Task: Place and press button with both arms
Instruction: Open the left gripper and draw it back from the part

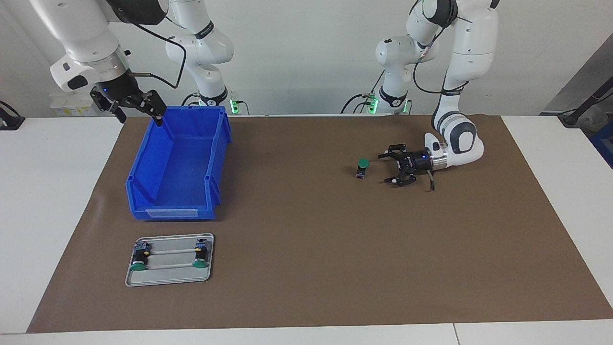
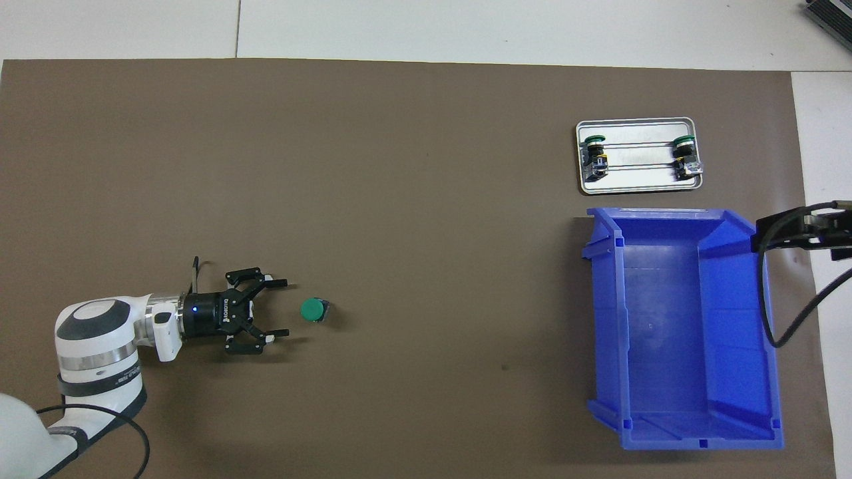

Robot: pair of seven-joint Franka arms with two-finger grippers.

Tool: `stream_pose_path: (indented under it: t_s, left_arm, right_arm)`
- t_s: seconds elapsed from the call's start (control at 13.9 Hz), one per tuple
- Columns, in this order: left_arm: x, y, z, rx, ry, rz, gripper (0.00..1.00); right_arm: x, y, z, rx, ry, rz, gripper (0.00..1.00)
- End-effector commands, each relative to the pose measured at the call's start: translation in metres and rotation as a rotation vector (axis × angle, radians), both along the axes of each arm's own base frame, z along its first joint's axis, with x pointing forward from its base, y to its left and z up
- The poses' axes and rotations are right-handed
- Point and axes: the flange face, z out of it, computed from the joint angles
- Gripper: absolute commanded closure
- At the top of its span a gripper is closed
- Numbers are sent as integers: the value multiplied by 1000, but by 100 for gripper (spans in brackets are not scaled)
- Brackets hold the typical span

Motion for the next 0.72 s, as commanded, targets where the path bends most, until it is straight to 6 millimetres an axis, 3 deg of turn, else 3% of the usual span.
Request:
stream_pose_path:
  t_s: [0.0, 0.07, 0.22, 0.36, 0.5, 0.65]
  left_arm:
    - [26, 31, 31, 7, 81, -31, 1]
    - [46, 39, 53, 36, 142, -53, 1]
    - [88, 51, 115, 154, 254, -111, 1]
    - [123, 48, 171, 201, 337, -123, 1]
    - [141, 24, 207, 333, 434, -121, 0]
    - [152, -26, 259, 552, 510, -123, 0]
  right_arm:
    - [-7, -5, 1, 2, -10, -11, 0]
    - [-7, -5, 1, 2, -10, -11, 0]
    - [-7, -4, 1, 2, -10, -10, 0]
    - [-7, -5, 1, 2, -10, -11, 0]
    - [-7, -5, 1, 2, -10, -11, 0]
    - [-7, -5, 1, 2, -10, -11, 0]
